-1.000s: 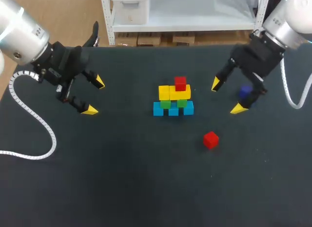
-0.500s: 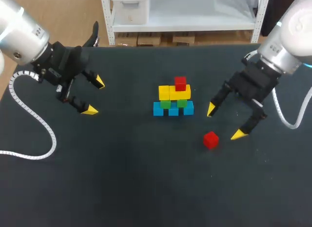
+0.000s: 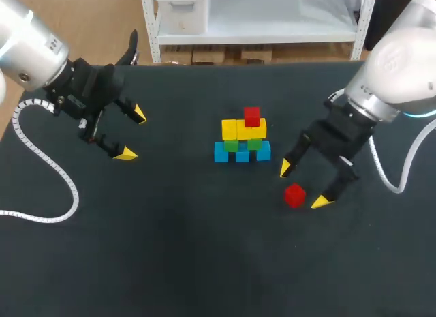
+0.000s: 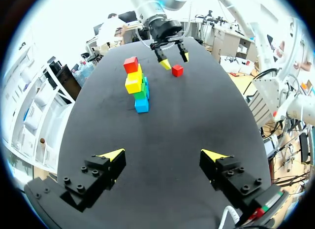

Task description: Place the blue cubes, place green cubes on the blue cubes, place the yellow cubes on the green cubes, then place the red cubes on the yellow cubes, and place purple cube on the red cubes.

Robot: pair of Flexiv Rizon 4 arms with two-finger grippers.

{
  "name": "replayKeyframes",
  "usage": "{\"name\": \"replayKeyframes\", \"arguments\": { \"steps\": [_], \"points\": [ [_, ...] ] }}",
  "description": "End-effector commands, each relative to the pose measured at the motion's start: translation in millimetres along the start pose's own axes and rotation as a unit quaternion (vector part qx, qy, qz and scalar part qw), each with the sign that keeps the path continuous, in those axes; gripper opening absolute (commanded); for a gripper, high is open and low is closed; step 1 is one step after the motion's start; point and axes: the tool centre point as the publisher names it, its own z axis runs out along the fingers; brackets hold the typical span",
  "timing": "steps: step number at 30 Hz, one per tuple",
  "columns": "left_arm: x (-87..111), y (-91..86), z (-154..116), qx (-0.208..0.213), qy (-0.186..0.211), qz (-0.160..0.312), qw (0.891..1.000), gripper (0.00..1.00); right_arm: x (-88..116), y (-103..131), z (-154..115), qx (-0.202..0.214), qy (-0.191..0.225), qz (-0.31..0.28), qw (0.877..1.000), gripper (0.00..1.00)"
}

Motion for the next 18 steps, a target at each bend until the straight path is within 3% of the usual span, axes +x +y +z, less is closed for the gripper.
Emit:
{"name": "replayKeyframes", "arguments": {
  "steps": [1,2,6,8,9,10,11,18],
  "points": [
    [1.1,1.0,0.2,0.001,-0.001,0.002,1.000,1.00,1.5,-4.8,6.2,0.001,0.003,0.002,1.000,0.59],
    [1.1,1.0,0.2,0.001,-0.001,0.002,1.000,1.00,1.9,-5.1,7.3,0.002,0.003,0.003,1.000,0.49],
    [1.1,1.0,0.2,0.001,-0.001,0.002,1.000,1.00,2.4,-4.8,11.8,0.002,0.002,0.005,1.000,0.39],
    [1.1,1.0,0.2,0.001,-0.001,0.002,1.000,1.00,2.8,-4.2,13.8,0.001,0.001,0.005,1.000,0.29],
    [1.1,1.0,0.2,0.001,-0.001,0.002,1.000,1.00,3.1,-4.0,14.6,0.001,0.001,0.005,1.000,0.23],
    [1.1,1.0,0.2,0.001,-0.001,0.002,1.000,1.00,3.4,-3.8,15.1,0.000,0.001,0.006,1.000,0.07],
    [1.1,1.0,0.2,0.001,-0.001,0.002,1.000,1.00,3.6,-3.5,15.6,0.000,0.001,0.006,1.000,0.00],
    [1.1,1.0,0.2,0.001,-0.001,0.002,1.000,1.00,-7.6,-9.3,8.5,0.016,0.018,0.009,1.000,0.00]
  ]
}}
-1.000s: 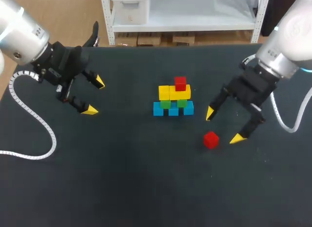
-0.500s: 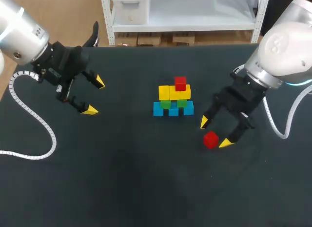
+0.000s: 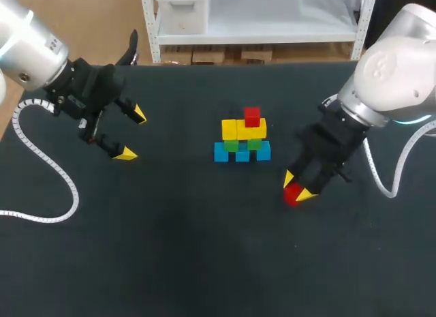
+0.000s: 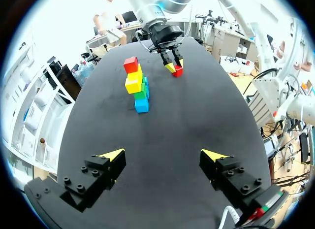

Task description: Place the blue cubes, place green cubes on the blue cubes, place the yellow cubes on the green cubes, then place the red cubes on the yellow cubes, and place purple cube on the red cubes.

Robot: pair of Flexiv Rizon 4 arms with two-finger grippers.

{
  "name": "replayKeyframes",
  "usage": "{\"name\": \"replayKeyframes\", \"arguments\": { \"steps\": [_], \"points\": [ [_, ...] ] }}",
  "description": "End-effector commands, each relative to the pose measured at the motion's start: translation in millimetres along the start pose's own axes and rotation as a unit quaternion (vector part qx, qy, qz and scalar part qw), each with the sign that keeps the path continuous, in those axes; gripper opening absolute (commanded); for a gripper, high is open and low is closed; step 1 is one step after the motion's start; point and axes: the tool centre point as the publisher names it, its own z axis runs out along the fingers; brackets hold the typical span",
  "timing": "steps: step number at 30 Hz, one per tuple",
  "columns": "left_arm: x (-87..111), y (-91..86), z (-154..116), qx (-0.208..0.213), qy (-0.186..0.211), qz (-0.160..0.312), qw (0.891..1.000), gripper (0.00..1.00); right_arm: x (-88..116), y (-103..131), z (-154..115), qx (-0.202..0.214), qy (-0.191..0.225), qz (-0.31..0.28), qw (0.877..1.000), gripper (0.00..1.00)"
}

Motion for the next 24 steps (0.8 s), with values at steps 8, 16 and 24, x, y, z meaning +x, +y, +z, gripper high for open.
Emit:
{"name": "replayKeyframes", "arguments": {
  "steps": [8,16,24],
  "points": [
    [1.1,1.0,0.2,0.001,-0.001,0.002,1.000,1.00,-38.1,-18.7,-0.7,0.035,0.015,0.001,0.999,0.00],
    [1.1,1.0,0.2,0.001,-0.001,0.002,1.000,1.00,-65.7,-30.3,21.0,0.024,0.019,0.005,1.000,0.00],
    [1.1,1.0,0.2,0.001,-0.001,0.002,1.000,1.00,-87.8,-38.6,42.3,0.034,0.032,0.050,0.998,0.00]
  ]
}}
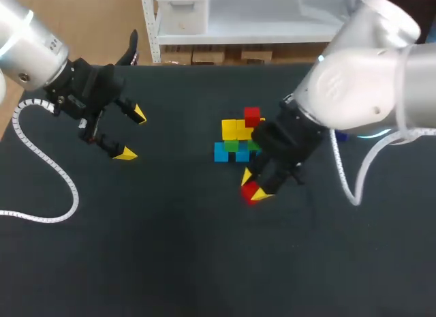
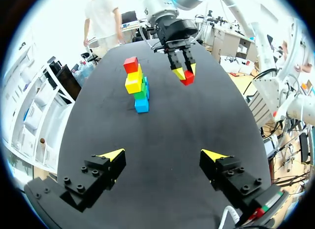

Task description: Place the blue cubes, place green cubes on the blue cubes, place the yellow cubes on the green cubes, then place the red cubes on the yellow cubes, and place purple cube on the red cubes.

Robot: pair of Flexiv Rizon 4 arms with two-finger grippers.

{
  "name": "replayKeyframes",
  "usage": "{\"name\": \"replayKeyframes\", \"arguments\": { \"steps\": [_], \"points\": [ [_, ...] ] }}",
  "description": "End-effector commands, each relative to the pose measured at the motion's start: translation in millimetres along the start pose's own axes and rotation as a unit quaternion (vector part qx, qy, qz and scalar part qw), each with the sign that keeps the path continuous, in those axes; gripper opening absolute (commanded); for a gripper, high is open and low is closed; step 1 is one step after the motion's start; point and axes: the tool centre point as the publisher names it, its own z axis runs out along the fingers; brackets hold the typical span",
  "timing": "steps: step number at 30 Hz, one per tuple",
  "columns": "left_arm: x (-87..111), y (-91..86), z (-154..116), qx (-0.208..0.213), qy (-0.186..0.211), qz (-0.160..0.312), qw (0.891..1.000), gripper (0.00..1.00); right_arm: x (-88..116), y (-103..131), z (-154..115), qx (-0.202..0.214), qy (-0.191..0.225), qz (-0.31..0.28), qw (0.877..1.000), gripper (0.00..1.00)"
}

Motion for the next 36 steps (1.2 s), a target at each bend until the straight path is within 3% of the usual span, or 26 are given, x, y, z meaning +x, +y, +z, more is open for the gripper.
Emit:
{"name": "replayKeyframes", "arguments": {
  "steps": [1,15,24,25,31,33,36],
  "points": [
    [1.1,1.0,0.2,0.001,-0.001,0.002,1.000,1.00,-10.1,-3.3,13.3,0.008,0.011,0.004,1.000,0.00],
    [1.1,1.0,0.2,0.001,-0.001,0.002,1.000,1.00,-19.7,-8.7,44.6,-0.003,-0.016,0.023,1.000,0.00],
    [1.1,1.0,0.2,0.001,-0.001,0.002,1.000,1.00,-14.3,-6.9,53.7,-0.019,-0.016,0.032,0.999,0.00],
    [1.1,1.0,0.2,0.001,-0.001,0.002,1.000,1.00,-14.3,-6.9,53.6,-0.019,-0.016,0.031,0.999,0.15],
    [1.1,1.0,0.2,0.001,-0.001,0.002,1.000,1.00,-15.1,-5.8,51.1,-0.018,-0.013,0.025,0.999,0.49],
    [1.1,1.0,0.2,0.001,-0.001,0.002,1.000,1.00,-15.6,-5.1,49.4,-0.019,-0.011,0.022,1.000,0.97],
    [1.1,1.0,0.2,0.001,-0.001,0.002,1.000,1.00,-15.7,-4.0,44.6,-0.017,-0.007,0.019,1.000,1.00]
  ]
}}
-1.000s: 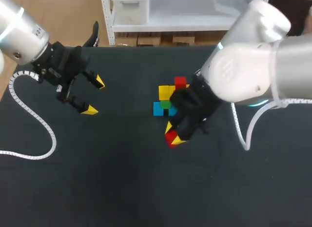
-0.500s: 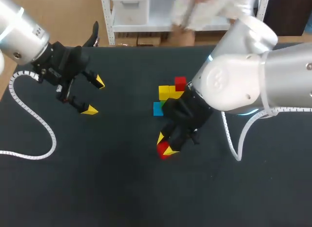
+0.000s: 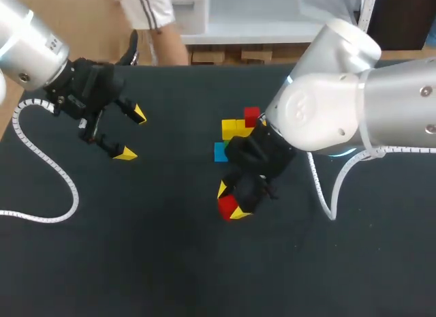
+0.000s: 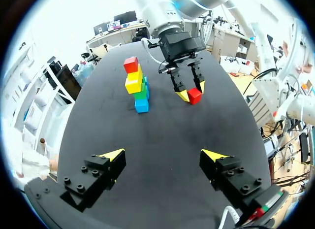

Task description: Place the blue cubes, place green cubes on the blue cubes, place the yellow cubes on the green cubes, then place the red cubes on the yellow cubes, and place purple cube on the red cubes.

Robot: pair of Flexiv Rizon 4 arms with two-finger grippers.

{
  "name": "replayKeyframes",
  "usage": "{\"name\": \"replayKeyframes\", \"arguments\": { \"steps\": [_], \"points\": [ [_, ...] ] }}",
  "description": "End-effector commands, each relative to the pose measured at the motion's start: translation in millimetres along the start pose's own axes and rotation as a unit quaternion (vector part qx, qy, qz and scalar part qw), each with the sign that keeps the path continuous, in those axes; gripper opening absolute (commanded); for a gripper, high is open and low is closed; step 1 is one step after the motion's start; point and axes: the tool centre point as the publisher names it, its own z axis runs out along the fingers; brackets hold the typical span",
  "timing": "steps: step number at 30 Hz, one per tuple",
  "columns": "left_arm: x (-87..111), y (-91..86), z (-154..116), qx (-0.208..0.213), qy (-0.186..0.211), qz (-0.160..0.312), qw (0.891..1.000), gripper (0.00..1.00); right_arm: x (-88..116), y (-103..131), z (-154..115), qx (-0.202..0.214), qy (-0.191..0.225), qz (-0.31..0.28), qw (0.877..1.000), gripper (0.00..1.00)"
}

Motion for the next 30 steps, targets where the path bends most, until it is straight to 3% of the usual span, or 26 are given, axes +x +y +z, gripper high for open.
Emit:
{"name": "replayKeyframes", "arguments": {
  "steps": [1,7,13,30],
  "points": [
    [1.1,1.0,0.2,0.001,-0.001,0.002,1.000,1.00,-0.7,2.8,-8.3,0.004,0.004,-0.003,1.000,1.00],
    [1.1,1.0,0.2,0.001,-0.001,0.002,1.000,1.00,2.6,9.0,-37.4,0.032,0.011,-0.007,0.999,1.00],
    [1.1,1.0,0.2,0.001,-0.001,0.002,1.000,1.00,18.4,20.9,-74.2,0.059,0.008,0.008,0.998,1.00],
    [1.1,1.0,0.2,0.001,-0.001,0.002,1.000,1.00,111.3,55.3,-176.2,0.131,-0.025,0.087,0.987,1.00]
  ]
}}
